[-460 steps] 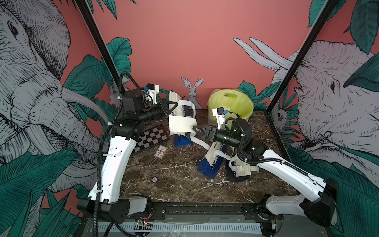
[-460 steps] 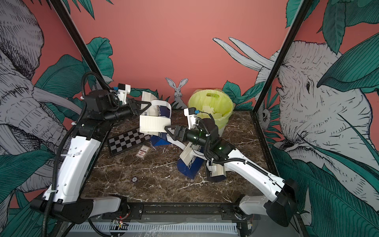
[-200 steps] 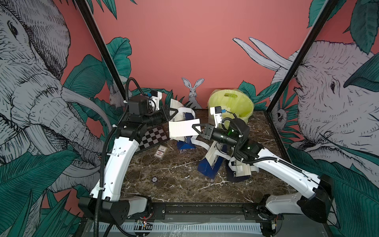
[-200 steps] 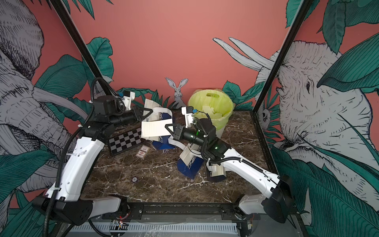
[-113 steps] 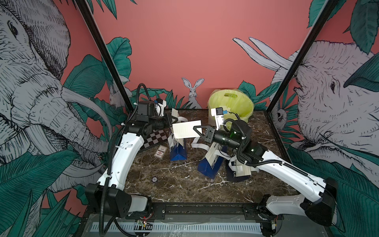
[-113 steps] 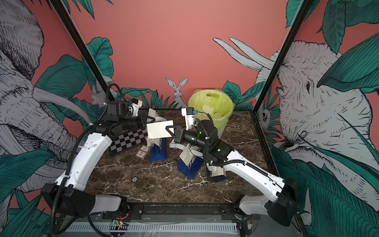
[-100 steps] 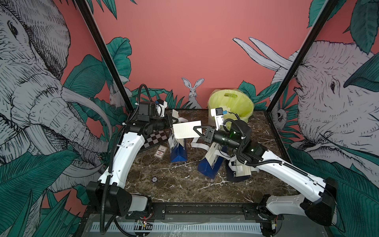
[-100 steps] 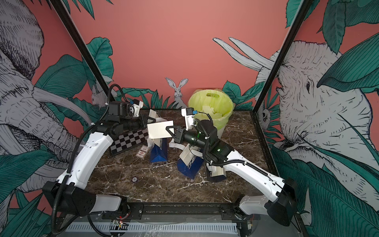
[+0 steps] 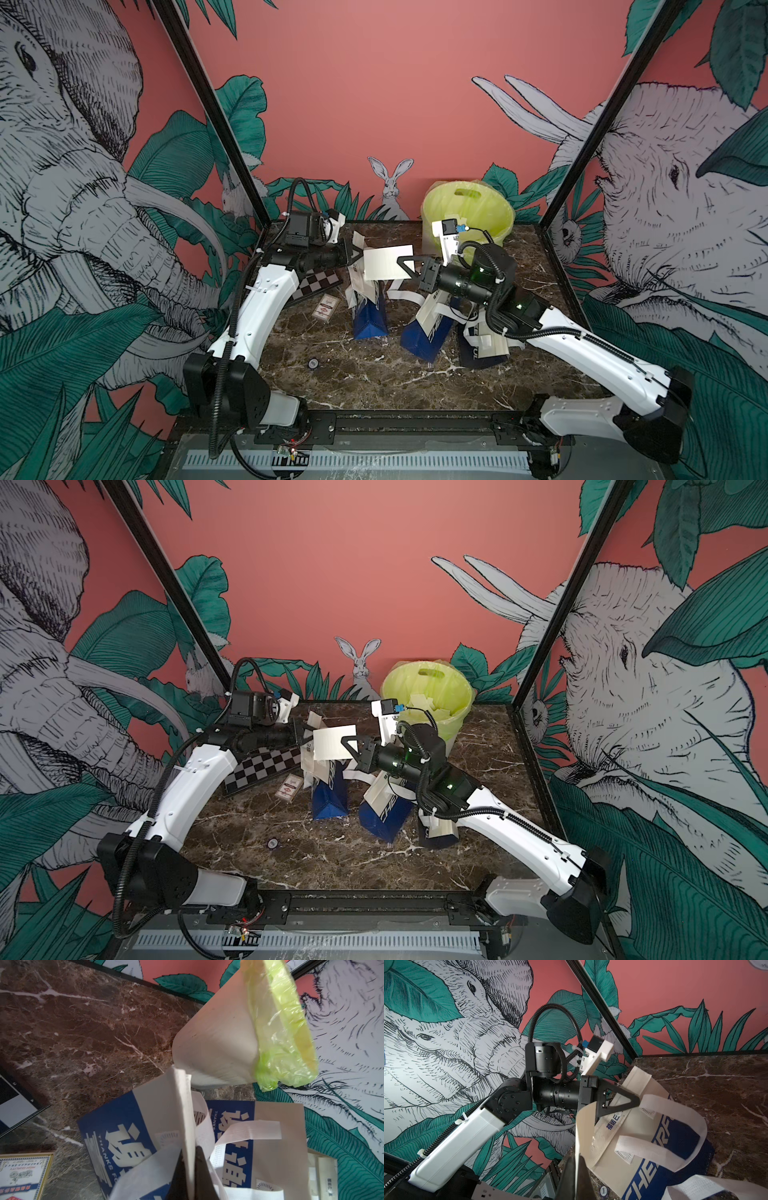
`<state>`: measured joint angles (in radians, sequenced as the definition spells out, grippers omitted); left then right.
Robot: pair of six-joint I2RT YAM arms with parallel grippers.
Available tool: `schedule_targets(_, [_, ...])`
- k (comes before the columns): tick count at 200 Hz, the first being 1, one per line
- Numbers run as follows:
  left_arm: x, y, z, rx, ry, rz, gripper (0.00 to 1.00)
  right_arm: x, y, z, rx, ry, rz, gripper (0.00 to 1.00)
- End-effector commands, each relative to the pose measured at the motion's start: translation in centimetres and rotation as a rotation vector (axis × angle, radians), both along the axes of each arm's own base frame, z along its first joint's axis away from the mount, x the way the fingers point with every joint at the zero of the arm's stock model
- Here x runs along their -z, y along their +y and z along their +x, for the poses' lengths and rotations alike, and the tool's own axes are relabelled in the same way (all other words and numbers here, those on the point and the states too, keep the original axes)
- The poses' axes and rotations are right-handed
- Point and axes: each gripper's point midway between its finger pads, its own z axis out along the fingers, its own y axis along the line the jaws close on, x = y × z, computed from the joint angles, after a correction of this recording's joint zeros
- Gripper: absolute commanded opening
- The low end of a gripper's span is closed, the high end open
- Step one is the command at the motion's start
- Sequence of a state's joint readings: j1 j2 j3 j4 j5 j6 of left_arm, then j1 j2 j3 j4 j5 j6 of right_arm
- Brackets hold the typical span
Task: Shred takeout receipts and throw away
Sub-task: Tear off the takeout receipt from the takeout bag, then place the takeout bag at the center of the board.
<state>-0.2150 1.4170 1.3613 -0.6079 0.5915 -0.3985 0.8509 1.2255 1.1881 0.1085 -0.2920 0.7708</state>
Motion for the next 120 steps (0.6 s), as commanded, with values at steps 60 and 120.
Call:
schedule_targets(60, [-3.3, -2.4, -1.5, 0.165, -0.108, -0.081, 0.17, -3.8, -4.6, -0.4, 0.161, -0.362, -0.157, 0.00])
schedule_targets(120, [-11.5, -3.4, -3.4, 0.273, -0.431, 0.052, 0.59, -4.8, -10.3, 0.7, 0.375, -0.712, -0.544, 0.00])
